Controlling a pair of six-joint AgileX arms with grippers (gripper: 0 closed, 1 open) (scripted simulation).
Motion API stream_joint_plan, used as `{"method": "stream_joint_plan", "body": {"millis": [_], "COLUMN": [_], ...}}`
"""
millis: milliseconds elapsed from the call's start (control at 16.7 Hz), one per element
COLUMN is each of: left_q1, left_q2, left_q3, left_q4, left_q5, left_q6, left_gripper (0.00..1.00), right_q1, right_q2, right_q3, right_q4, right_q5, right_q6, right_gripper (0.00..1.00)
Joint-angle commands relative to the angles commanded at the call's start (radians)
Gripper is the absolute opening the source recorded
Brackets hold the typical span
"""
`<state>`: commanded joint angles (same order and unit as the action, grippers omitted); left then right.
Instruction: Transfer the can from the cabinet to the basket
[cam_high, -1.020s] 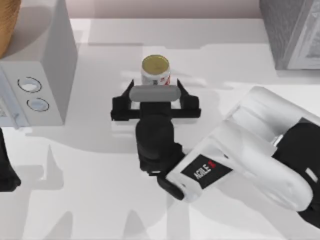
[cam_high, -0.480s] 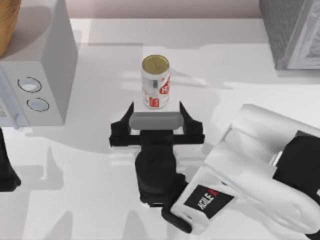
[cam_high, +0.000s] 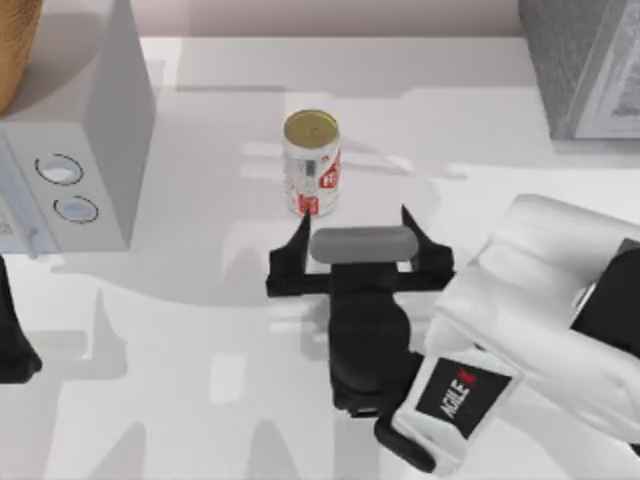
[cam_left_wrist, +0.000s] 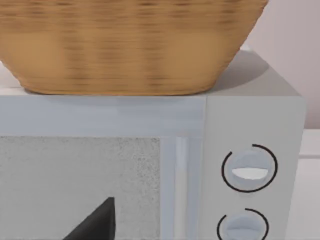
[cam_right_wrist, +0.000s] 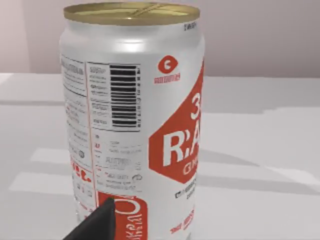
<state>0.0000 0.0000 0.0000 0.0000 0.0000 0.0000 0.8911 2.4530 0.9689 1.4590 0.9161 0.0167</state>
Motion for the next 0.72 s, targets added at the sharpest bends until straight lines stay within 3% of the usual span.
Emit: {"method": "stream_joint_plan", "body": {"millis": [420,720], "left_q1": [0.0,0.0], "left_q2": [0.0,0.0], "left_q3": [0.0,0.0], "left_q4": [0.0,0.0], "left_q5": [0.0,0.0], "left_q6": [0.0,0.0], "left_gripper": [1.0,1.0], "right_q1": [-0.012,-0.15], "right_q2": [-0.012,-0.22], "right_q3": [-0.022,-0.144], "right_q4": [0.006,-0.187], "right_q5": [-0.012,-0.117], "right_q6": [0.0,0.0], "right_gripper": [1.0,1.0]}}
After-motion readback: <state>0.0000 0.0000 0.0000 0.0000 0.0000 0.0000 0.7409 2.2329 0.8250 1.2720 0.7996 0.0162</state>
